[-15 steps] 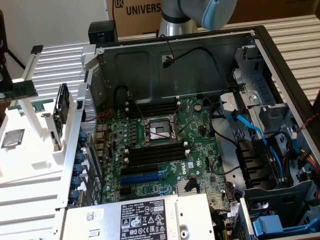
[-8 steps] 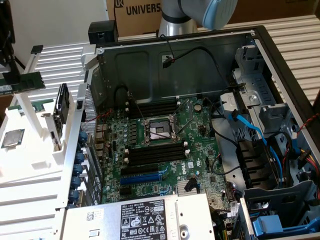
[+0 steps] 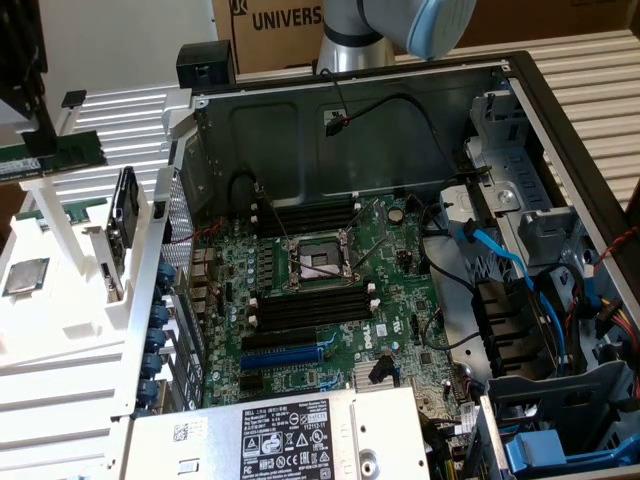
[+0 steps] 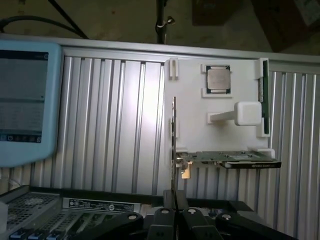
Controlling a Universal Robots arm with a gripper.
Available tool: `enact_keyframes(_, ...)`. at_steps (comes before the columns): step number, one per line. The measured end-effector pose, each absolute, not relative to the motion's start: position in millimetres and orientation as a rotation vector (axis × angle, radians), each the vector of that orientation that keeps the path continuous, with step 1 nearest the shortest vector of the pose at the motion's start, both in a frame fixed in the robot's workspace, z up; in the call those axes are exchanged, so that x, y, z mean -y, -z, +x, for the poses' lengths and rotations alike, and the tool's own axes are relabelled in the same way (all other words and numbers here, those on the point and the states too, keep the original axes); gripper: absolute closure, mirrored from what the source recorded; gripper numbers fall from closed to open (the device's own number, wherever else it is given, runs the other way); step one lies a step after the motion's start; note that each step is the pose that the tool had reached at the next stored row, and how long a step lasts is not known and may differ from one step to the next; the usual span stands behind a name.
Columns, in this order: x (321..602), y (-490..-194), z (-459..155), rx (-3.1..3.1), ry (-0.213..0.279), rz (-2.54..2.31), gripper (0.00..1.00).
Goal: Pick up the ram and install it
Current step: 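Pick up the ram and move it above insertion slot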
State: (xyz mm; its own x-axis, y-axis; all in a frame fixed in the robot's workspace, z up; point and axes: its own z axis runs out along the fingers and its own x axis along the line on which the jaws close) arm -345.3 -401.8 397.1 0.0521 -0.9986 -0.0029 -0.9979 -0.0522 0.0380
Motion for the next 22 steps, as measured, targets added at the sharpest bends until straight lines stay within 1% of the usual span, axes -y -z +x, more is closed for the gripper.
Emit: enact_keyframes(22,402,-400,-281,2.144,0.046,2.259,0.88)
